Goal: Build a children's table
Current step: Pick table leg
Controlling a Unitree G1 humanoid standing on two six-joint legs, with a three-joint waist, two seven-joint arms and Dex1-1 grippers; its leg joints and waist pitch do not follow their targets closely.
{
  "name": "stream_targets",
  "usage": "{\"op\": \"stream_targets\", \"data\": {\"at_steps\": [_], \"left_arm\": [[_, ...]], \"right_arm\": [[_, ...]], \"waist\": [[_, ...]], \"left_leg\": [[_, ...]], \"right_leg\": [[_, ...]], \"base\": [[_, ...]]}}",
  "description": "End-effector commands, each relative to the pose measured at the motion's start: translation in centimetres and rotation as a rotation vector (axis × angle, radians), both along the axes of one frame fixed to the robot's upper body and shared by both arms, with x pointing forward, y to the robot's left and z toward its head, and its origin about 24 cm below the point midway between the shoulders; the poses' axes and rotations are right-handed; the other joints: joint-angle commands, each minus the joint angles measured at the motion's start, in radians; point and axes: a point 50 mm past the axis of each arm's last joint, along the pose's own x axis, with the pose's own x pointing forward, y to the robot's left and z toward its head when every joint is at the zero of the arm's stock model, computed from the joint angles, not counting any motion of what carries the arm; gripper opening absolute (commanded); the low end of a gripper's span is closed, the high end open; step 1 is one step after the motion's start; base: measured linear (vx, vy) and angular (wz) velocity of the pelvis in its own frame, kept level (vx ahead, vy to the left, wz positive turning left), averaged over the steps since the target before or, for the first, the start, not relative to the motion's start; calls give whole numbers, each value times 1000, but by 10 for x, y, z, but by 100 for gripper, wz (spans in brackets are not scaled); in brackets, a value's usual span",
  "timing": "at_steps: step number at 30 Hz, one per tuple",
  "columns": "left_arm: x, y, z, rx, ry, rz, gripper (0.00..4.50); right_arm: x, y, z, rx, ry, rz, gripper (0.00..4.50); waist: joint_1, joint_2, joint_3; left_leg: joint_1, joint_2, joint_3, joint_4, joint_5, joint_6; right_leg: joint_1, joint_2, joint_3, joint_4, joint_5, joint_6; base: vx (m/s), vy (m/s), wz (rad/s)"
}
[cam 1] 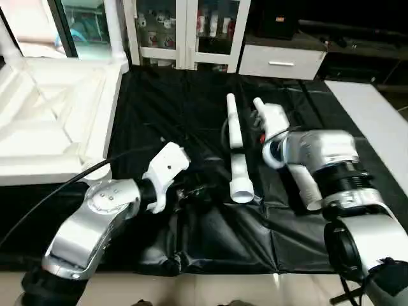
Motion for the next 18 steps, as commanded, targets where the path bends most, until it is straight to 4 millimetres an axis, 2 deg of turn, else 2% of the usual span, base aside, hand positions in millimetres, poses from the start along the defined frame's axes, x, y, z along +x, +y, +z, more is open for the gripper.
{"op": "stream_targets", "data": {"at_steps": [1,4,5,7,9,12,13,15,18], "left_arm": [[-3,-4,5,1,-13,-19,269],[-4,-3,5,5,-12,-19,269],[-4,-3,6,5,-12,-19,269],[-3,-3,8,7,-16,-19,269],[-2,-2,9,9,-17,-20,269],[-1,-1,10,20,-25,-25,269],[1,-1,11,23,-29,-28,269],[1,-1,11,23,-30,-28,269],[3,-2,12,22,-34,-29,269]], "right_arm": [[-3,-1,-8,-39,38,6,420],[-6,-1,-16,-45,57,-6,407],[-6,-1,-17,-43,60,-7,395],[-5,-2,-18,-36,64,-15,376],[-5,-3,-17,-35,64,-15,363],[-3,-5,-15,-23,52,-22,334],[-3,-7,-14,-20,46,-23,328],[-2,-8,-13,-14,43,-23,305],[-4,-10,-14,12,50,-19,289]], "waist": [[2,10,-69],[7,11,-66],[9,19,-66],[8,20,-64],[9,27,-64],[10,25,-64],[11,40,-65],[12,34,-65],[16,41,-68]], "left_leg": [[-1,46,0,-79,-73,-14],[0,47,0,-80,-77,-19],[0,46,0,-80,-83,-23],[0,45,0,-81,-112,-33],[2,45,-3,-82,-146,-43],[1,45,-4,-83,-167,-45],[4,45,-6,-83,-174,-52],[3,44,-5,-82,-179,-51],[1,44,-6,-81,-157,-45]], "right_leg": [[58,-76,48,-61,-128,-230],[58,-77,48,-63,-132,-228],[57,-78,49,-61,-134,-229],[56,-75,48,-67,-159,-223],[54,-76,48,-68,-186,-219],[54,-75,49,-70,-208,-213],[52,-74,48,-69,-202,-214],[55,-72,47,-68,-186,-219],[58,-74,48,-65,-162,-230]], "base": [[0,0,0],[0,0,0],[0,0,0],[0,0,0],[0,0,0],[0,0,0],[0,0,0],[0,0,0],[0,0,0]]}}
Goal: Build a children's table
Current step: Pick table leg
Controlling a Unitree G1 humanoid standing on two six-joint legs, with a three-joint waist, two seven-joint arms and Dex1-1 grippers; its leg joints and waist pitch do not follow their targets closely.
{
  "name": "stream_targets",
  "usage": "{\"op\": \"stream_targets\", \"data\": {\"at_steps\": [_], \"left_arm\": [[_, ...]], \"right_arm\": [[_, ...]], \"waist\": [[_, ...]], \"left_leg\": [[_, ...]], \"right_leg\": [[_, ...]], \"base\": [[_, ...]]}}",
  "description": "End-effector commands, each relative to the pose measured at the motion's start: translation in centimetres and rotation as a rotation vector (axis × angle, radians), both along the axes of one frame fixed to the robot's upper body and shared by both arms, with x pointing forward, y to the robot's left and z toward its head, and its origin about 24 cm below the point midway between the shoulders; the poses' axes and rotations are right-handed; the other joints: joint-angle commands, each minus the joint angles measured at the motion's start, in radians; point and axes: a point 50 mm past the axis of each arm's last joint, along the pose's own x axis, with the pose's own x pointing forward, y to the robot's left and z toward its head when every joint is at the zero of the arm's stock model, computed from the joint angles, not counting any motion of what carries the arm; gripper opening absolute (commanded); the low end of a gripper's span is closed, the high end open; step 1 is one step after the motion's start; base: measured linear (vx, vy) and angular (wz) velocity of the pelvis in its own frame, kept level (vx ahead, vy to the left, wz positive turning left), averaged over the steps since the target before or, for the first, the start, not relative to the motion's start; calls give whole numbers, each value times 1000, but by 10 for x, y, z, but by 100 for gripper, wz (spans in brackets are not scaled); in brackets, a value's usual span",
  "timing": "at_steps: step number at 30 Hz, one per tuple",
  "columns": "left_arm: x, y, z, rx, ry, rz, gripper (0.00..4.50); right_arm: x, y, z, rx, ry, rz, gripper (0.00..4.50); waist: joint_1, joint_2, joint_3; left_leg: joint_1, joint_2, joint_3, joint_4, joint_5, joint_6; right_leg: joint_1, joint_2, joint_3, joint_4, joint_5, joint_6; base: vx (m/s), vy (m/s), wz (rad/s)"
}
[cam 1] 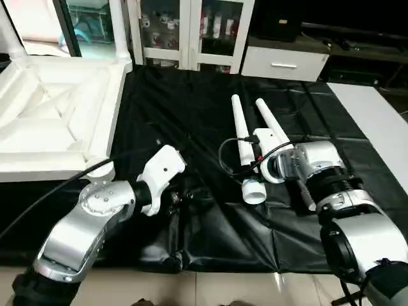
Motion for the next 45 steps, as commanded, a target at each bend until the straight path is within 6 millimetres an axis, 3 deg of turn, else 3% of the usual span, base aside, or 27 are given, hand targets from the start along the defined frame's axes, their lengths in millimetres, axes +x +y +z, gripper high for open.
{"op": "stream_targets", "data": {"at_steps": [1,11,17,20,21,22,26,27,28,30,32,33,34,35,36,37,38,39,41,42,45], "left_arm": [[2,-3,2,2,-11,-18,269],[3,-2,3,1,-31,5,269],[14,1,12,-55,-84,116,269],[23,2,19,-104,-121,198,269],[30,3,28,-168,-151,263,269],[31,3,30,-183,-151,270,269],[33,0,40,-284,-146,290,269],[34,-3,43,-302,-161,289,269],[37,-9,51,-356,-183,290,269],[38,-14,55,-398,-175,281,269],[39,-23,65,-510,-125,237,297],[38,-32,76,-636,-77,180,304],[36,-39,86,-739,-32,125,304],[36,-39,86,-739,-32,125,308],[36,-42,90,-778,-12,99,317],[34,-46,95,-813,22,56,331],[33,-51,101,-842,34,6,341],[33,-54,106,-874,48,-30,346],[33,-55,110,-903,62,-50,354],[33,-56,112,-923,86,-67,369],[34,-56,112,-922,119,-72,391]], "right_arm": [[-3,-6,-4,13,30,-9,276],[-4,-15,-7,19,34,-29,193],[-1,-15,3,102,-53,-28,187],[0,-16,13,153,-119,-28,187],[-1,-18,27,234,-227,-21,187],[-2,-19,29,244,-254,-19,187],[-7,-27,49,312,-456,0,186],[-10,-27,59,347,-561,26,186],[-25,-28,80,430,-792,85,186],[-33,-27,86,443,-859,104,186],[-43,-25,91,476,-903,116,186],[-49,-21,93,509,-920,132,186],[-54,-17,95,536,-936,157,186],[-54,-17,95,536,-936,157,186],[-57,-15,96,543,-943,168,186],[-61,-12,96,556,-956,190,186],[-65,-7,97,563,-975,216,186],[-69,-4,97,567,-988,234,186],[-71,-2,96,567,-994,243,186],[-74,0,95,560,-998,262,186],[-78,2,94,556,-1000,289,186]], "waist": [[3,29,-71],[7,26,-70],[12,22,-69],[15,19,-75],[13,14,-75],[21,14,-74],[22,11,-76],[19,12,-74],[22,12,-71],[27,14,-74],[27,12,-72],[27,16,-71],[28,10,-71],[30,12,-68],[28,10,-67],[28,11,-66],[31,16,-66],[31,22,-66],[28,18,-68],[28,22,-69],[28,22,-70]], "left_leg": [[-2,42,-5,-80,-151,-39],[-2,44,-4,-80,-150,-37],[-2,42,-1,-79,-143,-32],[-2,43,-4,-78,-109,-23],[-4,42,-3,-78,-106,-19],[-3,43,-1,-75,-94,-13],[-4,42,-2,-77,-88,6],[-7,42,-3,-78,-94,8],[-5,45,0,-78,-122,17],[-3,46,0,-76,-104,26],[-3,45,-1,-79,-95,32],[-2,44,-4,-80,-107,30],[-3,41,0,-77,-124,24],[-5,41,-3,-78,-141,22],[-6,42,-3,-81,-153,24],[-6,38,-3,-80,-171,22],[-5,38,-4,-80,-171,21],[-6,38,-5,-80,-169,19],[-11,38,-8,-82,-146,22],[-9,39,-9,-82,-145,21],[-10,39,-8,-81,-127,27]], "right_leg": [[58,-73,48,-71,-149,-233],[59,-74,48,-71,-151,-241],[61,-72,50,-75,-155,-227],[65,-73,48,-71,-124,-221],[65,-72,48,-71,-122,-224],[67,-74,51,-73,-103,-215],[66,-73,48,-72,-105,-216],[66,-73,47,-73,-120,-215],[63,-76,50,-84,-162,-194],[62,-75,52,-81,-139,-185],[61,-72,49,-82,-138,-199],[59,-71,47,-83,-157,-201],[62,-74,49,-86,-188,-205],[59,-73,47,-91,-220,-203],[59,-71,47,-94,-242,-195],[58,-72,46,-101,-307,-163],[56,-72,46,-102,-317,-156],[56,-72,46,-104,-318,-148],[60,-68,44,-101,-275,-144],[59,-68,44,-100,-270,-148],[61,-66,44,-98,-238,-151]], "base": [[0,0,0],[0,0,0],[0,0,0],[0,0,0],[0,0,0],[0,0,0],[0,0,0],[0,0,0],[0,0,0],[0,0,0],[0,0,0],[0,0,0],[0,0,0],[0,0,0],[0,0,0],[0,0,0],[0,0,0],[0,0,0],[0,0,0],[0,0,0],[0,0,0]]}}
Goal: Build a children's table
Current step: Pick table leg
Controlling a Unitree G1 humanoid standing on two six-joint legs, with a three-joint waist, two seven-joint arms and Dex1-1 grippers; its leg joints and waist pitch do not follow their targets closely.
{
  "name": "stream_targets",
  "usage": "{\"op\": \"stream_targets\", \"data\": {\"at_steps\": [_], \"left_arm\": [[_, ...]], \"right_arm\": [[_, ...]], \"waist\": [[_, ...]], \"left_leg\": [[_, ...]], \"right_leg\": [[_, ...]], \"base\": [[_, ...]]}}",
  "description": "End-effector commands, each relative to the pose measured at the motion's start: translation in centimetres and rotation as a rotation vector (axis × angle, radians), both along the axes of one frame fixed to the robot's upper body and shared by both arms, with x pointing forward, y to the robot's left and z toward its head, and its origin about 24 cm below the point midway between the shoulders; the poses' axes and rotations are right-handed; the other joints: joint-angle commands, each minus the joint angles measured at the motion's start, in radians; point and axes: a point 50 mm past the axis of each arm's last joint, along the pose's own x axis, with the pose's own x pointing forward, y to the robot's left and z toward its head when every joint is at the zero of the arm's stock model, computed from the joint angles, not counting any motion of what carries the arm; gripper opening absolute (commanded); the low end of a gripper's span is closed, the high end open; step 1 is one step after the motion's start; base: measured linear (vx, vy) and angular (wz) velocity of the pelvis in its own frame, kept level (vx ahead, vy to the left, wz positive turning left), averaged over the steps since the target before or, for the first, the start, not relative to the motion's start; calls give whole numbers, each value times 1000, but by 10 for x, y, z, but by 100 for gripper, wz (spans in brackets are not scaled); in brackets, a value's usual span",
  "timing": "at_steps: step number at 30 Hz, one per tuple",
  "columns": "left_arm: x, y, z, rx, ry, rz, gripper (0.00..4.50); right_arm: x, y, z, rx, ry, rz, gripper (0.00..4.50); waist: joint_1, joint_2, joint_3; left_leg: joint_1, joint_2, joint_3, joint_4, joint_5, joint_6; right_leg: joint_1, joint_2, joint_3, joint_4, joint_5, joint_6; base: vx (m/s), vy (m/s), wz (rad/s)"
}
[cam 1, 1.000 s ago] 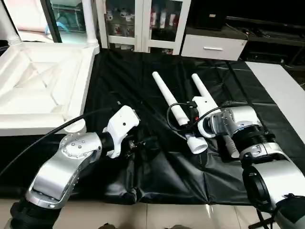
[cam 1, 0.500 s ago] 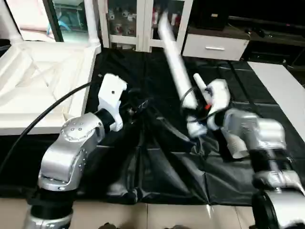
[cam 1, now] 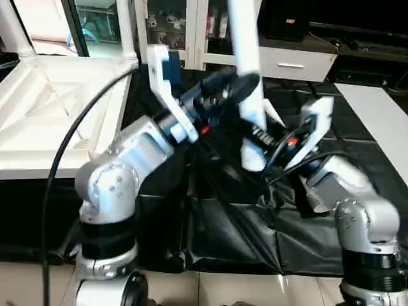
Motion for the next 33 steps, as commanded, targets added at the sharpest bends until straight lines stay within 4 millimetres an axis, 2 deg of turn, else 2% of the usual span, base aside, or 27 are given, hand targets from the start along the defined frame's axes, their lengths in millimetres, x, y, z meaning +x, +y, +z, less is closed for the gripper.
{"op": "stream_targets", "data": {"at_steps": [1,6,7,8,9,10,12,13,14,15,16,21,22,23,30,33], "left_arm": [[5,0,-4,27,50,3,407],[11,4,-8,62,101,53,439],[14,7,-10,69,118,84,445],[17,12,-11,64,132,123,449],[17,12,-11,64,132,123,450],[21,21,-12,63,146,178,450],[23,29,-13,71,153,219,450],[24,32,-14,73,158,231,450],[26,35,-15,77,170,250,450],[26,35,-15,77,170,250,450],[26,37,-15,78,174,257,450],[25,36,-12,63,173,238,450],[26,33,-12,68,168,233,450],[26,32,-12,69,166,233,450],[34,22,-4,39,171,230,450],[38,16,-2,41,174,228,450]], "right_arm": [[-6,3,11,-17,-78,34,186],[-8,3,11,-11,-92,23,186],[-8,3,11,-9,-94,15,186],[-7,2,11,-6,-96,2,186],[-7,2,11,-6,-96,2,186],[-7,1,11,-1,-100,-9,186],[-7,1,12,7,-104,-15,186],[-8,1,12,8,-105,-15,186],[-8,1,13,12,-109,-17,186],[-8,1,13,12,-109,-17,186],[-8,0,13,14,-111,-19,186],[-8,1,14,10,-117,-11,186],[-11,3,13,6,-115,17,186],[-12,4,13,4,-114,26,186],[-18,11,3,-56,-99,82,186],[-20,14,1,-71,-98,90,186]], "waist": [[0,18,-71],[1,19,-73],[4,29,-73],[2,23,-73],[3,24,-73],[3,20,-72],[4,20,-72],[2,20,-70],[0,23,-71],[0,23,-71],[2,29,-72],[9,29,-74],[8,23,-74],[9,26,-74],[9,23,-73],[10,25,-72]], "left_leg": [[-2,38,-7,-78,-118,26],[-4,41,-10,-78,-84,30],[-4,40,-11,-76,-81,27],[-3,40,-9,-76,-88,29],[-4,39,-9,-76,-88,29],[-5,39,-8,-76,-83,31],[-7,37,-8,-76,-88,35],[-8,35,-8,-76,-98,38],[-5,35,-9,-76,-102,38],[-4,35,-8,-75,-97,38],[-1,40,-9,-76,-93,33],[0,40,-8,-76,-80,34],[-3,40,-8,-77,-78,37],[-4,40,-9,-77,-77,39],[-6,38,-9,-76,-84,38],[-7,37,-9,-76,-93,36]], "right_leg": [[60,-66,45,-90,-217,-159],[65,-68,43,-82,-148,-182],[66,-70,44,-81,-140,-186],[66,-69,44,-84,-142,-188],[67,-69,44,-83,-143,-188],[69,-70,45,-84,-143,-187],[69,-69,45,-85,-164,-179],[70,-69,44,-88,-197,-159],[69,-70,44,-91,-234,-141],[67,-70,44,-92,-241,-138],[60,-70,43,-90,-232,-147],[61,-70,43,-83,-159,-176],[64,-70,43,-83,-152,-178],[65,-72,42,-82,-153,-179],[66,-74,42,-88,-199,-154],[66,-74,41,-93,-227,-142]], "base": [[0,0,0],[0,0,0],[0,0,0],[0,0,0],[0,0,0],[0,0,0],[0,0,0],[0,0,0],[0,0,0],[0,0,0],[0,0,0],[0,0,0],[0,0,0],[0,0,0],[0,0,0],[0,0,0]]}}
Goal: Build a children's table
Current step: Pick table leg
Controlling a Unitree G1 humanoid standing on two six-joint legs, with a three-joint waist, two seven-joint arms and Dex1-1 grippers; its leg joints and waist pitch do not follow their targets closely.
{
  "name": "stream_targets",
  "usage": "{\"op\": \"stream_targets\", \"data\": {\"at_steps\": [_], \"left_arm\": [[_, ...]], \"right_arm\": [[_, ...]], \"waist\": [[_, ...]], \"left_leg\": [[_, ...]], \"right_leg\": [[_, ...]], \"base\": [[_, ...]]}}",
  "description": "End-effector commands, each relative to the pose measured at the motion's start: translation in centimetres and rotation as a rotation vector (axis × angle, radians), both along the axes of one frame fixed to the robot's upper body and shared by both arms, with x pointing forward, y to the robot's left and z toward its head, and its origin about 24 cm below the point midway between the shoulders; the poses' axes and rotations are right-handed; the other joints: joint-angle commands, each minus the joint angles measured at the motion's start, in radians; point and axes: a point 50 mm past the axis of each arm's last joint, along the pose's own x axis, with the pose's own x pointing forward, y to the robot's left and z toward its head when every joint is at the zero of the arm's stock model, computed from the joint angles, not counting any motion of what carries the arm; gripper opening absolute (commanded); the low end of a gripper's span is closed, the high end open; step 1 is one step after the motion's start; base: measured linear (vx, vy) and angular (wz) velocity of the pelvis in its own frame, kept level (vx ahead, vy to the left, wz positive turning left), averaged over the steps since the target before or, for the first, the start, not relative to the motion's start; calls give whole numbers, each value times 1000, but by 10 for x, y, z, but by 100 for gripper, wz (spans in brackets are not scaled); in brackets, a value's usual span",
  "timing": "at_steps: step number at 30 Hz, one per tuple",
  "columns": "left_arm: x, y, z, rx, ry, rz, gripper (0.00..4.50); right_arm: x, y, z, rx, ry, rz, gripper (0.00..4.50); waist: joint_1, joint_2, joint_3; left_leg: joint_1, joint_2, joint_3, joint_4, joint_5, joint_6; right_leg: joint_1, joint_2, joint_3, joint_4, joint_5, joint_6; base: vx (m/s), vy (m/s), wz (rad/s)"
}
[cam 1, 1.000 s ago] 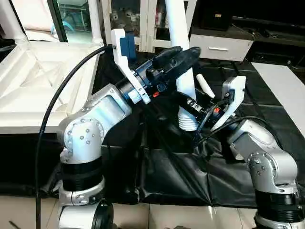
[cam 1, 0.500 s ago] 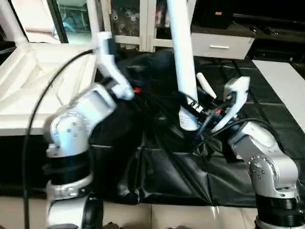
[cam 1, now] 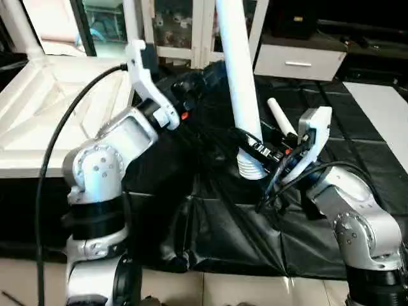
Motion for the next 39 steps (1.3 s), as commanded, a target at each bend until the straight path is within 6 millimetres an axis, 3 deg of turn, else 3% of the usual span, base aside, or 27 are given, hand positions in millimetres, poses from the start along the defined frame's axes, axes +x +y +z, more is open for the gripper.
{"op": "stream_targets", "data": {"at_steps": [1,4,9,22,30,36,39], "left_arm": [[2,-12,11,6,-32,-21,450],[-3,-23,20,-26,-80,-87,450],[-12,-32,28,-52,-116,-166,450],[-23,-53,32,-53,-140,-264,450],[-16,-45,27,-19,-131,-196,450],[-10,-35,20,74,-135,-128,450],[-15,-24,8,148,-141,-191,450]], "right_arm": [[-5,10,1,-31,-21,58,186],[-5,9,-5,-69,-2,43,186],[-2,6,-13,-120,21,10,186],[-2,10,-23,-195,41,11,186],[-2,9,-24,-207,38,8,186],[-1,9,-23,-210,34,9,186],[2,8,-16,-191,22,-4,186]], "waist": [[0,3,-72],[0,7,-73],[1,4,-73],[0,0,-71],[-1,-4,-71],[0,-1,-72],[0,2,-72]], "left_leg": [[-2,36,-6,-75,-90,33],[-2,39,-6,-74,-79,35],[-1,38,-5,-74,-78,39],[-3,38,-5,-73,-87,41],[-3,38,-4,-73,-88,44],[-2,39,-6,-73,-78,42],[-1,39,-6,-74,-75,39]], "right_leg": [[66,-72,48,-84,-227,-139],[65,-72,48,-81,-192,-154],[67,-73,48,-79,-174,-172],[67,-73,48,-83,-217,-153],[67,-72,47,-85,-226,-145],[66,-72,48,-81,-216,-138],[65,-72,48,-78,-211,-138]], "base": [[0,0,0],[0,0,0],[0,0,0],[0,0,0],[0,0,0],[0,0,0],[0,0,0]]}}
